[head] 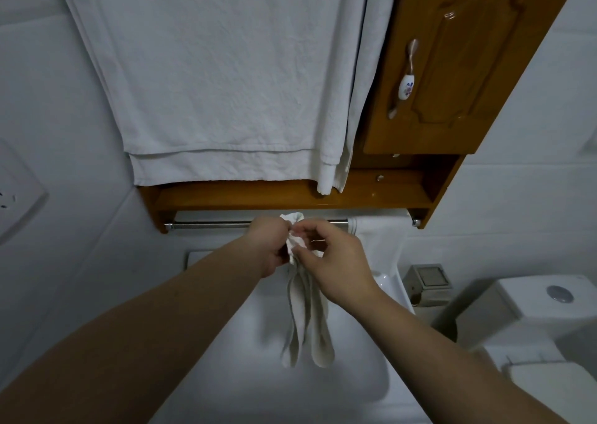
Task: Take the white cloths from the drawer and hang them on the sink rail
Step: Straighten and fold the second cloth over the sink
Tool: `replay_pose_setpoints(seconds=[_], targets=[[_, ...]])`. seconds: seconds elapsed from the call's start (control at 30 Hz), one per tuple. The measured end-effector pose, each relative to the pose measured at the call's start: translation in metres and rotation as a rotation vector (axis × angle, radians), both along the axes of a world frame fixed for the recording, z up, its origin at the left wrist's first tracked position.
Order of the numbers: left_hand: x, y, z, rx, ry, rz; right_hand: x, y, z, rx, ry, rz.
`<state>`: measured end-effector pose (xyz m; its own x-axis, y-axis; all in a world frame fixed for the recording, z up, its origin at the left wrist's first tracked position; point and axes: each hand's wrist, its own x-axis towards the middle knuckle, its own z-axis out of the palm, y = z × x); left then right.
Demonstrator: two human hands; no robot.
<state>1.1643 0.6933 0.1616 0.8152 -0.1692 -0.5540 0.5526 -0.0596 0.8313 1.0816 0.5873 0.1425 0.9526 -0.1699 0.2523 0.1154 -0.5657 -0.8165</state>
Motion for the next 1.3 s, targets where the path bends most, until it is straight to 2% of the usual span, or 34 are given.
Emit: replay_pose_setpoints(seconds=[0.17, 0.27, 0.43, 0.57, 0.7, 0.87, 1.03, 1.13, 1.3], targets=[[-0.001, -0.003, 0.004, -0.055, 0.057, 0.064, -0.006, 0.005, -0.009, -0.001, 0.046, -0.020], [-0.003, -0.006, 0.006, -0.059, 0.066, 0.049, -0.006, 0.009, -0.009, -0.020, -0.012, -0.067], [-0.006, -0.009, 0.010, -0.131, 0.074, 0.058, 0.000, 0.010, -0.012, 0.067, -0.054, -0.185], [-0.005, -0.005, 0.004, -0.142, 0.094, 0.053, 0.005, 0.004, -0.009, 0.352, 0.009, -0.264], [-0.005, 0.001, 0.001, -0.274, 0.071, 0.025, 0.014, -0.006, -0.009, 0.688, 0.083, -0.329], [-0.016, -0.002, -0.002, -0.421, -0.114, -0.167, 0.016, -0.010, -0.005, 0.990, 0.087, -0.355], [-0.022, -0.002, -0.007, -0.307, -0.247, -0.082, 0.012, -0.007, -0.004, 1.254, 0.106, -0.312], [-0.024, -0.004, -0.009, -0.214, -0.314, -0.027, 0.010, -0.002, -0.005, 1.299, 0.107, -0.295], [-0.035, -0.008, -0.012, -0.078, -0.474, -0.108, 0.007, -0.005, -0.003, 1.362, 0.089, -0.307]])
